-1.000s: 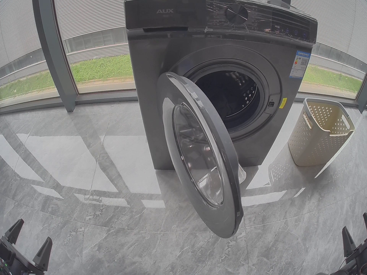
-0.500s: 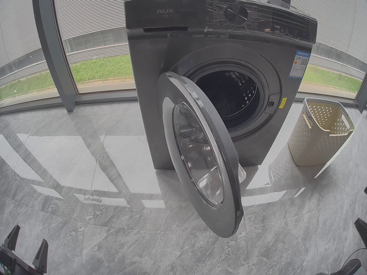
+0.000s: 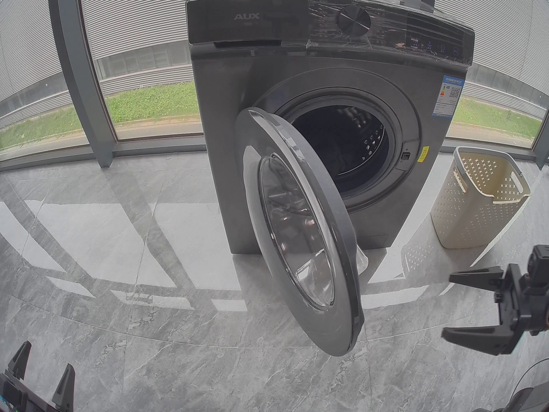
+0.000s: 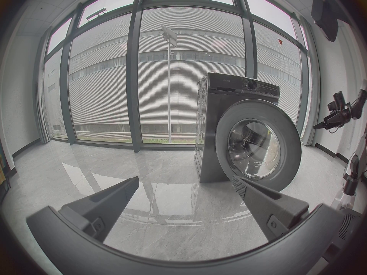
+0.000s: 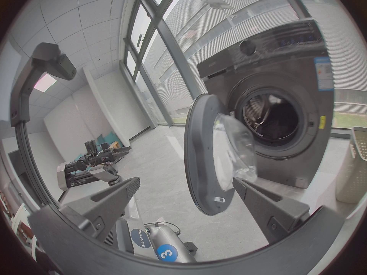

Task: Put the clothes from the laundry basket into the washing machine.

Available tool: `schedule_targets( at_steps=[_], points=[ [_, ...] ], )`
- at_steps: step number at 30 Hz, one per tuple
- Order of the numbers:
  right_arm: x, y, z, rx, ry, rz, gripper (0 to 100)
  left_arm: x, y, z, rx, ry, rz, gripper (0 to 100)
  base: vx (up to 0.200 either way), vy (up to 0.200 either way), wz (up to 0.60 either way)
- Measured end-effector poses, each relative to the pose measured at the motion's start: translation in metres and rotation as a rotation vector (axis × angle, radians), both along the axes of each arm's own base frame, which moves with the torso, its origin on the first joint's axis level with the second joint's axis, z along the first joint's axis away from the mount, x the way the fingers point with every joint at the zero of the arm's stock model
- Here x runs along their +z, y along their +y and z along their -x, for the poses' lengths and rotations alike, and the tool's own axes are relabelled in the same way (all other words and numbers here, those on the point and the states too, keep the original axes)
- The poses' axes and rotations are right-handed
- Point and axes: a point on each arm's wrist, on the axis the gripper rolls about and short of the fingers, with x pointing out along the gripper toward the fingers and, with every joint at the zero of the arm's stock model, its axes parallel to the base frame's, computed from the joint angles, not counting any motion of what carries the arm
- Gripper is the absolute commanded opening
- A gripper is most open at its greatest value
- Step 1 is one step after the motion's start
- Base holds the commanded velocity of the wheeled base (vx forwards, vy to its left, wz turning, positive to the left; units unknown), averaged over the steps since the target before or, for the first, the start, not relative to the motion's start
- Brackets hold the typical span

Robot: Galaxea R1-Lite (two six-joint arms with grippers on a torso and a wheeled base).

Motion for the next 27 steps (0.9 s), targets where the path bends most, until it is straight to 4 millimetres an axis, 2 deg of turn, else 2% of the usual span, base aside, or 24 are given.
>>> schedule_targets(
  at_steps=[3, 10, 15, 22, 27],
  points=[
    [-0.004, 0.018, -0.021, 0.068, 0.022, 0.01, 100, 0.0, 0.0, 0.0, 0.001, 0.0, 0.001, 100, 0.0, 0.0, 0.0],
    [-0.004, 0.047, -0.057, 0.135, 0.053, 0.028, 100, 0.0, 0.0, 0.0, 0.003, -0.002, 0.002, 100, 0.0, 0.0, 0.0],
    [-0.007, 0.06, -0.073, 0.146, 0.073, 0.044, 100, 0.0, 0.0, 0.0, 0.004, -0.002, 0.003, 100, 0.0, 0.0, 0.0],
    [-0.012, 0.079, -0.089, 0.06, 0.075, 0.09, 100, 0.0, 0.0, 0.0, 0.004, -0.003, 0.003, 100, 0.0, 0.0, 0.0],
    [-0.014, 0.088, -0.104, -0.065, 0.062, 0.125, 100, 0.0, 0.0, 0.0, 0.005, -0.002, 0.003, 100, 0.0, 0.0, 0.0]
  ],
)
